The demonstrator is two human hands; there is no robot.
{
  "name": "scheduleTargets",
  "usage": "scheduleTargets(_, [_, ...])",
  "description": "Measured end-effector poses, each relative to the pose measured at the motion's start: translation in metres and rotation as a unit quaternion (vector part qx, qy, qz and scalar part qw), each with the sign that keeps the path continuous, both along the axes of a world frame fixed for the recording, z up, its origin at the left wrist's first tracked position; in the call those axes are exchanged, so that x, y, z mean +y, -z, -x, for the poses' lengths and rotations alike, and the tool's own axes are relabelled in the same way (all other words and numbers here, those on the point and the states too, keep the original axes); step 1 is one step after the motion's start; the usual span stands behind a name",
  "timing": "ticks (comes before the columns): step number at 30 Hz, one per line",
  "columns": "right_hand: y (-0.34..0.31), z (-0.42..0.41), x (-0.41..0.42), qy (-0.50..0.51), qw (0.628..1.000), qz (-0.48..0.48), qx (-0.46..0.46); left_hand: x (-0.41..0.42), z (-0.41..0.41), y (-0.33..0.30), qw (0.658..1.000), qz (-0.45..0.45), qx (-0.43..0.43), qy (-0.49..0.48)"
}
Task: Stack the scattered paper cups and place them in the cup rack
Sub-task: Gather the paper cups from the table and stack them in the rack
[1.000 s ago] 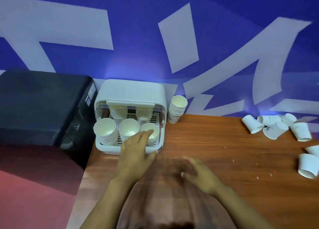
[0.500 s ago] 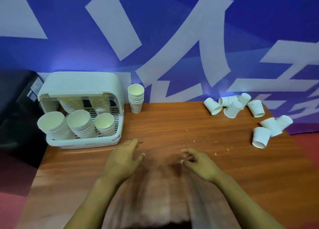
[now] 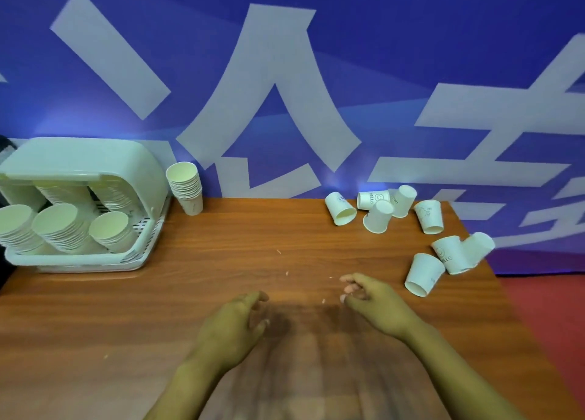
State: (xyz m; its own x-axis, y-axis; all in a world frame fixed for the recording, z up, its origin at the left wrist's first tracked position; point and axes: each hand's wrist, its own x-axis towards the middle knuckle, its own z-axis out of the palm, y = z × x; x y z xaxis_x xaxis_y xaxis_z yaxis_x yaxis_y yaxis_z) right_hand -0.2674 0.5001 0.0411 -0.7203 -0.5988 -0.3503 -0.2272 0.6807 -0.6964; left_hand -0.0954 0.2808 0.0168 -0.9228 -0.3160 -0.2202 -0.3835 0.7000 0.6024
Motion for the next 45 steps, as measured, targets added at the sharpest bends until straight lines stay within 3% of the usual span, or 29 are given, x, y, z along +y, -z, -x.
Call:
scheduleTargets(17, [0.012, 0.104, 0.029, 0.026, 0.999, -0.041, -0.017, 0.007, 0.157, -0.011, 0.999, 0.025, -0.01, 0.028])
scheduleTargets(24, [0.034, 0.183, 0.034, 0.046, 0.998, -0.045, 0.019, 0.019, 0.231, -0.008, 0.985, 0.153, -0.059, 0.055])
scheduleTargets(27, [0.048, 0.214, 0.031, 0.071, 0.997, -0.036, 0.015, 0.015, 0.258, 0.012, 0.961, 0.238, -0.115, 0.077])
scheduleTargets(31, [0.068, 0.25, 0.021, 0.111, 0.992, 0.009, 0.059, 0.009, 0.3, 0.036, 0.928, 0.339, -0.113, 0.103])
scheduleTargets(37, [0.1, 0.282, 0.008, 0.138, 0.99, 0.002, 0.013, 0.014, 0.36, 0.063, 0.911, 0.363, -0.133, 0.142])
scheduleTargets(45, [0.125, 0.301, 0.003, 0.181, 0.983, -0.002, -0.016, 0.024, 0.38, 0.107, 0.889, 0.404, -0.042, 0.212])
